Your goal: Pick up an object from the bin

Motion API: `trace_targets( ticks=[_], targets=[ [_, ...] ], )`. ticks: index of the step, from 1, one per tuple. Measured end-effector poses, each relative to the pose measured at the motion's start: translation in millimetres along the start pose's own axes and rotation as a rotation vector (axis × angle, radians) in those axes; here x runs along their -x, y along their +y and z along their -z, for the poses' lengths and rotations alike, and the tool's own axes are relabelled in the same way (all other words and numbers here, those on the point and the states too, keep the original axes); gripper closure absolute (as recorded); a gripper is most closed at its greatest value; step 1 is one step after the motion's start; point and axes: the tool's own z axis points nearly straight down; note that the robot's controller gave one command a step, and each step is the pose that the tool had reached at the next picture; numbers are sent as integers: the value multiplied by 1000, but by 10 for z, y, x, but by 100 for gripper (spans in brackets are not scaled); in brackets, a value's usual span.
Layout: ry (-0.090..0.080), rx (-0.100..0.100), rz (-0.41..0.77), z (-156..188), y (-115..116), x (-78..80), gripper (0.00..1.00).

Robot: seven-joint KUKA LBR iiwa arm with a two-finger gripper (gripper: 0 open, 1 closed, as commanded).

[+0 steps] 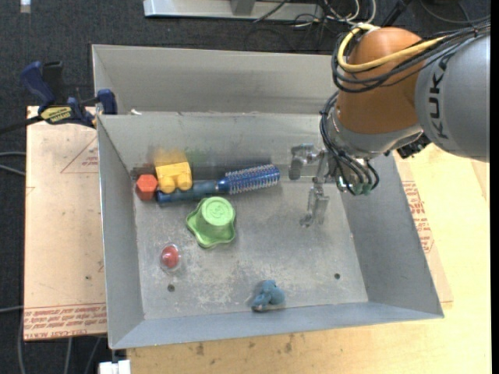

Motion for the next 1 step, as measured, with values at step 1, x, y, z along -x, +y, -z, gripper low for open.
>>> trace_targets(
  ticks=[1],
  targets=[
    [-7,2,-19,-528,459,610,0]
  ],
)
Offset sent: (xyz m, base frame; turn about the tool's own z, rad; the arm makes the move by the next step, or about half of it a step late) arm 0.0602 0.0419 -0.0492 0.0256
